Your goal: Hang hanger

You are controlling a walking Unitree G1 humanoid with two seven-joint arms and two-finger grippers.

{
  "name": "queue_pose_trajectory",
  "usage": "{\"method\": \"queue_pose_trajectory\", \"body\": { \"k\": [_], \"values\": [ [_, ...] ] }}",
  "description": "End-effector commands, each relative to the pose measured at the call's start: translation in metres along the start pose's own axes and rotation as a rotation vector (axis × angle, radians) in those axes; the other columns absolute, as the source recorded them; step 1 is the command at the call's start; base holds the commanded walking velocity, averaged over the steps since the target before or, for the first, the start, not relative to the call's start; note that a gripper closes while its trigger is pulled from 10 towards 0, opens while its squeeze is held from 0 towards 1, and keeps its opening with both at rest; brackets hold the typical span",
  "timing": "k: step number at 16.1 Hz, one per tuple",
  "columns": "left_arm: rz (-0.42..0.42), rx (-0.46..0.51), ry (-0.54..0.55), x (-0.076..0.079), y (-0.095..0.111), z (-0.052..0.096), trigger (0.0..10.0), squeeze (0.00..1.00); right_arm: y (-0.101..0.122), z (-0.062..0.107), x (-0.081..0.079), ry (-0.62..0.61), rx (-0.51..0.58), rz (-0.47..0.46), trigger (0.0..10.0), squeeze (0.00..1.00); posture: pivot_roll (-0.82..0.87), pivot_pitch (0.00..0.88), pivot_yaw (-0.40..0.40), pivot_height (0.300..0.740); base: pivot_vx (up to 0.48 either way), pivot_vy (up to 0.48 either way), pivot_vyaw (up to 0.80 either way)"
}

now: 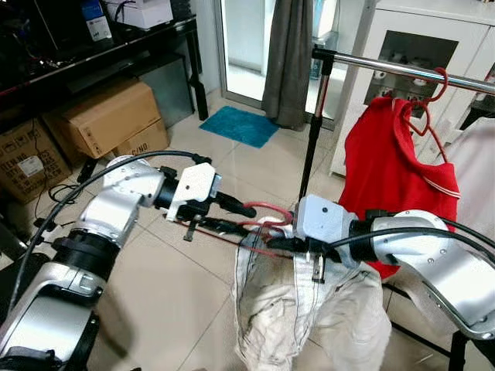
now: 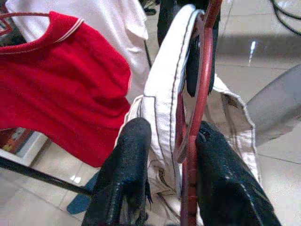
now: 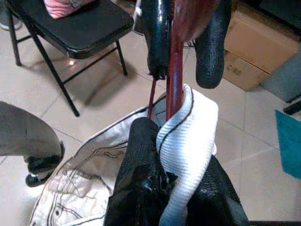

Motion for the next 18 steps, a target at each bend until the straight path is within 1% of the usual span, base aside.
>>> {"method": "queue_pose_trajectory", "body": {
  "k": [1, 3, 5, 7, 9, 10, 11, 13, 14, 15, 16, 18],
  "values": [
    [-0.014, -0.027, 0.018, -0.005, 0.000, 0.002, 0.0, 0.00, 0.013, 0.002, 0.001, 0.002, 0.029, 0.046, 0.0, 0.00, -0.20, 0.000, 0.079, 0.740, 0.000, 0.000, 0.00],
    [-0.020, -0.028, 0.017, -0.004, 0.000, 0.002, 0.0, 0.00, 0.013, 0.002, 0.002, 0.002, 0.025, 0.046, 0.0, 0.00, -0.20, 0.000, 0.078, 0.740, 0.000, 0.000, 0.00],
    [-0.030, -0.013, 0.003, 0.000, 0.002, -0.002, 0.0, 0.00, 0.013, 0.001, 0.003, 0.002, 0.027, 0.047, 0.0, 0.00, -0.19, 0.000, 0.078, 0.740, 0.000, 0.000, 0.00],
    [-0.035, 0.000, 0.007, 0.001, 0.003, -0.004, 0.0, 0.00, 0.014, 0.001, 0.004, 0.002, 0.028, 0.048, 0.0, 0.00, -0.19, 0.000, 0.079, 0.740, 0.000, 0.000, 0.00],
    [-0.017, 0.054, 0.018, 0.006, 0.008, -0.007, 0.0, 0.00, 0.017, 0.001, 0.005, 0.000, 0.044, 0.064, 0.0, 0.00, -0.20, 0.000, 0.083, 0.740, 0.000, 0.000, 0.00],
    [0.001, 0.075, 0.026, 0.011, 0.008, -0.008, 0.0, 0.00, 0.019, 0.002, 0.007, -0.010, 0.055, 0.093, 6.7, 0.00, -0.20, 0.000, 0.080, 0.740, 0.000, 0.000, 0.00],
    [0.012, 0.085, 0.033, 0.013, 0.007, -0.009, 0.0, 0.00, 0.020, 0.003, 0.010, -0.020, 0.057, 0.111, 10.0, 0.00, -0.20, 0.000, 0.076, 0.740, 0.000, 0.000, 0.00],
    [0.029, 0.106, 0.075, 0.015, 0.007, -0.010, 0.0, 0.00, 0.023, 0.006, 0.016, -0.027, 0.073, 0.095, 10.0, 0.00, -0.19, 0.000, 0.058, 0.740, 0.000, 0.000, 0.00],
    [0.039, 0.115, 0.099, 0.015, 0.007, -0.009, 0.0, 0.00, 0.025, 0.008, 0.018, -0.031, 0.082, 0.088, 10.0, 0.66, -0.19, 0.000, 0.051, 0.740, 0.000, 0.000, 0.00],
    [0.051, 0.123, 0.141, 0.015, 0.007, -0.008, 0.0, 0.00, 0.025, 0.010, 0.019, -0.028, 0.085, 0.086, 10.0, 1.00, -0.19, 0.000, 0.045, 0.740, 0.000, 0.000, 0.00],
    [0.059, 0.126, 0.181, 0.014, 0.006, -0.006, 0.0, 0.00, 0.025, 0.012, 0.019, -0.022, 0.088, 0.081, 10.0, 1.00, -0.19, 0.000, 0.040, 0.740, 0.000, 0.000, 0.00],
    [0.066, 0.130, 0.224, 0.012, 0.005, -0.003, 0.0, 0.00, 0.025, 0.015, 0.019, -0.019, 0.093, 0.078, 10.0, 1.00, -0.19, 0.000, 0.040, 0.740, 0.000, 0.000, 0.00]
  ]
}}
Point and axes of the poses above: a point about 5 cm out from each wrist's last joint towards the gripper, its own z axis pointing back from the gripper into the wrist, its own y axis along the axis of the wrist's last joint, x = y × z, the point moved 5 cm from there along -z, pointing out of the wrist towards the gripper, and after that the axes turned 3 degrees about -z, right-handed, at the moved point
